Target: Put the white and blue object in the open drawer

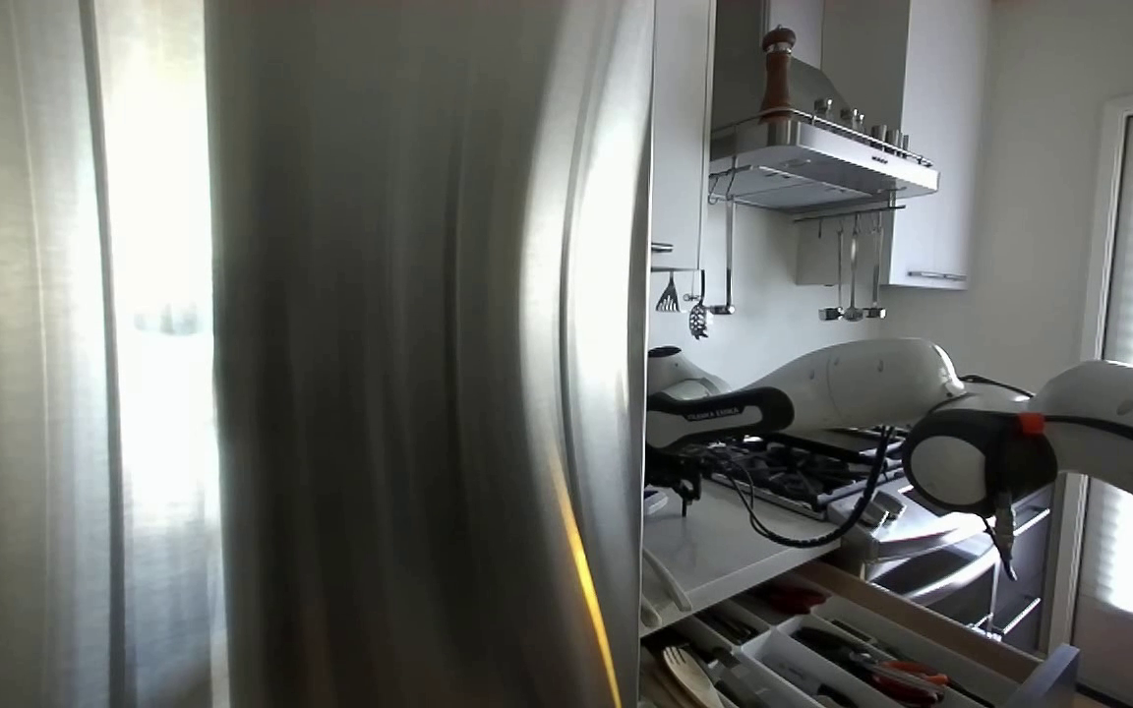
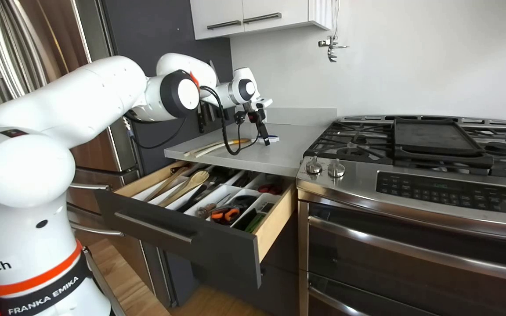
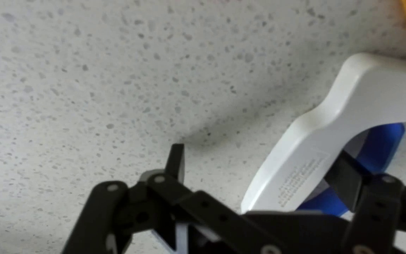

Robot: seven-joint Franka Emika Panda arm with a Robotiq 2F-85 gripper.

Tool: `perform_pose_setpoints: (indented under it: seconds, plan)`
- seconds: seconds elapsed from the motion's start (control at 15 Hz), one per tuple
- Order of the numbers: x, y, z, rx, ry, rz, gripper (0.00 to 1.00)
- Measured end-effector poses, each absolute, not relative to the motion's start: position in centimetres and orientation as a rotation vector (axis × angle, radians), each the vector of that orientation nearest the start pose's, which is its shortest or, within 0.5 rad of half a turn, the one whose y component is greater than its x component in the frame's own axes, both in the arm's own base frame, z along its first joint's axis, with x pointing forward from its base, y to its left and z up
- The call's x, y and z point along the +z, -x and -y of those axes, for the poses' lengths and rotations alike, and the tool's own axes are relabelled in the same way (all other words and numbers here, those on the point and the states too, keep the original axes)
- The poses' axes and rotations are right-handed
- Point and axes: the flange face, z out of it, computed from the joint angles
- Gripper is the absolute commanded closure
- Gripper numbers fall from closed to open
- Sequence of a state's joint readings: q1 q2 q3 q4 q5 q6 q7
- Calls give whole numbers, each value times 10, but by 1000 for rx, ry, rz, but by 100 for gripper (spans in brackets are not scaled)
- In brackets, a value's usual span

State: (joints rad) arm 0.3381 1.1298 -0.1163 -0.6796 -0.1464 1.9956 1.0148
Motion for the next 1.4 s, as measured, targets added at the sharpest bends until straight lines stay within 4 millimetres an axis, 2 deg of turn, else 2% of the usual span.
perform_pose_setpoints:
  seconds: [0.33,0.4,0.53,0.6,0.73,0.8,0.93,1.0,1.13,1.2,1.33,1.4]
  plan:
    - [298,-790,-207,-439,3040,-1085,0]
    - [299,-791,-203,-438,3041,-1096,4]
    - [303,-793,-192,-444,3038,-1120,26]
    - [304,-794,-186,-447,3034,-1131,29]
    - [305,-796,-179,-446,3028,-1146,44]
    - [305,-796,-177,-445,3026,-1151,42]
    - [305,-796,-178,-441,3020,-1154,51]
    - [306,-796,-180,-441,3016,-1155,47]
    - [307,-796,-181,-441,3013,-1157,57]
    - [307,-796,-181,-441,3012,-1159,78]
    - [308,-796,-183,-440,3005,-1162,83]
    - [308,-795,-184,-440,3003,-1166,89]
